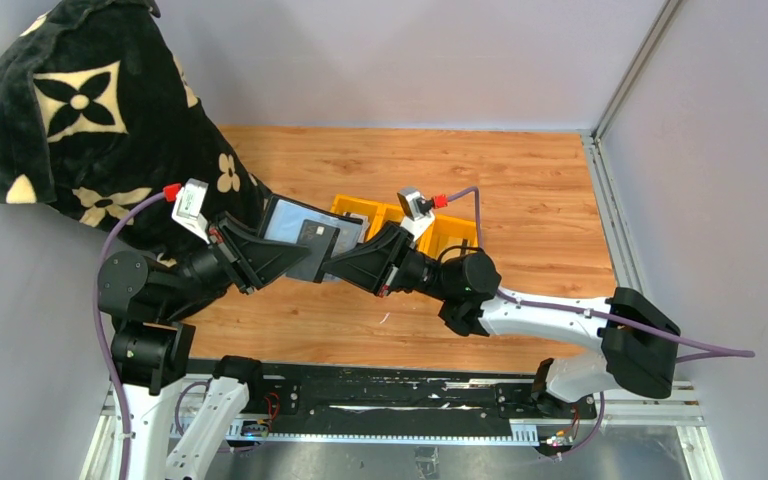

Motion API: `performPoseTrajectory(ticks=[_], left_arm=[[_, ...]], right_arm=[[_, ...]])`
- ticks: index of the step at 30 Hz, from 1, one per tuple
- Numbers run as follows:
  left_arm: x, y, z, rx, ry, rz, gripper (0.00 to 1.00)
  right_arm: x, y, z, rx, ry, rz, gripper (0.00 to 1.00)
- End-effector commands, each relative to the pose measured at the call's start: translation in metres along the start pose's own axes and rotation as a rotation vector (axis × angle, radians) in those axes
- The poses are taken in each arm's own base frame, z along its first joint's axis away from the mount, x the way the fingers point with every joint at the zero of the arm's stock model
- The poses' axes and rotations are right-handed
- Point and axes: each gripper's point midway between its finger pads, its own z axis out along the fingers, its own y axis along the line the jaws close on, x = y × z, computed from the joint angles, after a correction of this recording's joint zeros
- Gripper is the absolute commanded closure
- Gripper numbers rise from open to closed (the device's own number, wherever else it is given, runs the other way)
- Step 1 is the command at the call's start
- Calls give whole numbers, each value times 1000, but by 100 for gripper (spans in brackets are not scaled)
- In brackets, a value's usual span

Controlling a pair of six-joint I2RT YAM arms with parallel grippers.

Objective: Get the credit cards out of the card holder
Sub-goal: Remove the credit card from the card holder.

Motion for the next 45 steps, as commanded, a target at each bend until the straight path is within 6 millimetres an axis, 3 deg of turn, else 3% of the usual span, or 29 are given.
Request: performPoseTrajectory(ticks=[1, 11, 12, 15, 16, 20, 28, 30, 35, 41, 45], left_arm=[[-20, -20, -2, 36, -74, 77, 90], [-20, -21, -3, 34, -73, 86, 91], [-19, -21, -3, 36, -71, 86, 91], [-18, -23, -3, 42, -65, 85, 90], [-18, -23, -3, 45, -62, 85, 90], [-15, -24, -4, 53, -50, 87, 90], [-12, -22, -6, 43, -45, 106, 90], [-12, -22, -5, 42, -46, 101, 90], [-10, -23, -6, 53, -36, 99, 83], [-1, -23, -5, 81, 18, 91, 58], [2, -23, -5, 93, 31, 94, 55]], right_arm=[[20, -8, -7, 11, 35, 4, 100], [10, -2, -9, 20, 31, -29, 100], [8, 0, -8, 21, 37, -30, 97], [4, 0, -3, 29, 56, -30, 73], [3, 1, -2, 26, 58, -33, 70], [-9, 4, 3, 4, 59, -48, 66], [-22, 32, 11, -76, 123, -86, 66], [-21, 32, 12, -67, 143, -93, 70], [-19, 28, 16, -47, 183, -93, 99], [-9, 17, 24, 17, 296, -95, 100], [-6, 12, 26, 46, 329, -96, 100]])
